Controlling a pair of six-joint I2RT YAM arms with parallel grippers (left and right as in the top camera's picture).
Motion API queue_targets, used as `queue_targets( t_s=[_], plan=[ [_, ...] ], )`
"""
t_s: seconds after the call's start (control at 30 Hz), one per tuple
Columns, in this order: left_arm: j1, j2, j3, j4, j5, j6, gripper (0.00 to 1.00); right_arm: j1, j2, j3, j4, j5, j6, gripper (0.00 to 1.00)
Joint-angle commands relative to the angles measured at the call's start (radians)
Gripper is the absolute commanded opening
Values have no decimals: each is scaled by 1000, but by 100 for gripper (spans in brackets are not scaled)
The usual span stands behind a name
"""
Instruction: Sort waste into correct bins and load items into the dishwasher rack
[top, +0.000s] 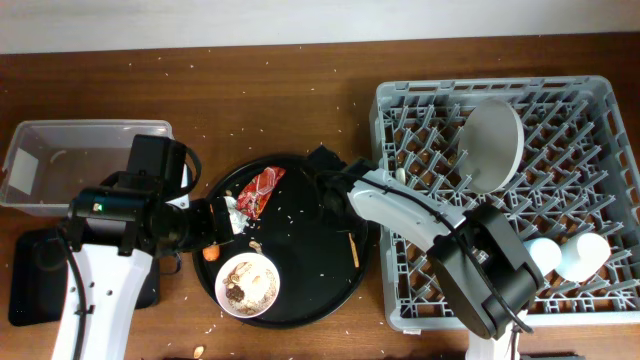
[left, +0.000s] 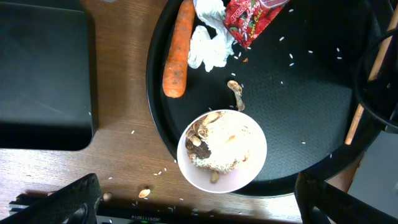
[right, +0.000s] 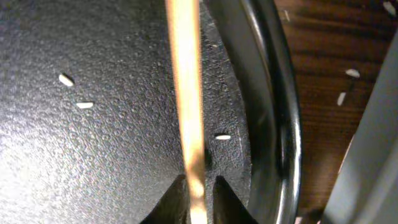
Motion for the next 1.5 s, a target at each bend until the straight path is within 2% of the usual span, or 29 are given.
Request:
queue_targets(
  t_s=[0.0,0.07,0.2,0.27,0.3,0.37,0.47,0.5,0.53,0.57,0.67,0.77,0.93,1.0,1.13,1.2,1.23,1.4,1.47],
  plan=[
    [5,-11,18,-1,-7,13,99,2,6,3,-6,-15,-6,4],
    [5,-11,18,-1,-7,13,99,2,-38,24,-50,-16,-10,4],
    [5,-11,18,-1,-7,13,99,-5,-293,62,-113,8,-11,4],
    [5,-11,18,-1,-7,13,99,-52,-425,62,-166,85,-11,4],
    [5,-11,18,-1,-7,13,99,-100,-470,62,-197,108,-61,4],
    [5,-11,18,-1,-7,13,99,-159,-463,60,-228,108,-161,4],
    [5,-11,18,-1,-7,13,99,-230,-335,59,-253,108,-229,4],
    [5,-11,18,-1,-7,13,99,-235,-306,60,-252,111,-229,6],
    [5,-11,18,-1,-7,13,99,-235,-292,60,-238,108,-231,37],
    [5,-11,18,-1,-7,13,99,-229,-309,68,-239,108,-251,46],
    [5,-11,18,-1,-7,13,99,-225,-491,108,-238,61,-249,51],
    [5,-11,18,-1,-7,13,99,-220,-750,109,-272,44,-251,52],
    [5,-11,18,-1,-7,13,99,-121,-1093,109,-372,43,-269,52],
    [5,-11,18,-1,-7,13,99,-88,-1169,109,-382,0,-269,53],
    [5,-11,18,-1,-7,13,99,-80,-1193,109,-497,-15,-269,61],
    [5,-11,18,-1,-7,13,99,-80,-1193,109,-495,-13,-269,63],
    [5,-11,18,-1,-7,13,99,-80,-1193,109,-491,-13,-269,99],
    [5,-11,18,0,-4,10,99,-80,-1193,109,-492,-13,-269,99],
    [5,-11,18,-4,121,3,99,-80,-1193,109,-492,-13,-269,99]
  ],
)
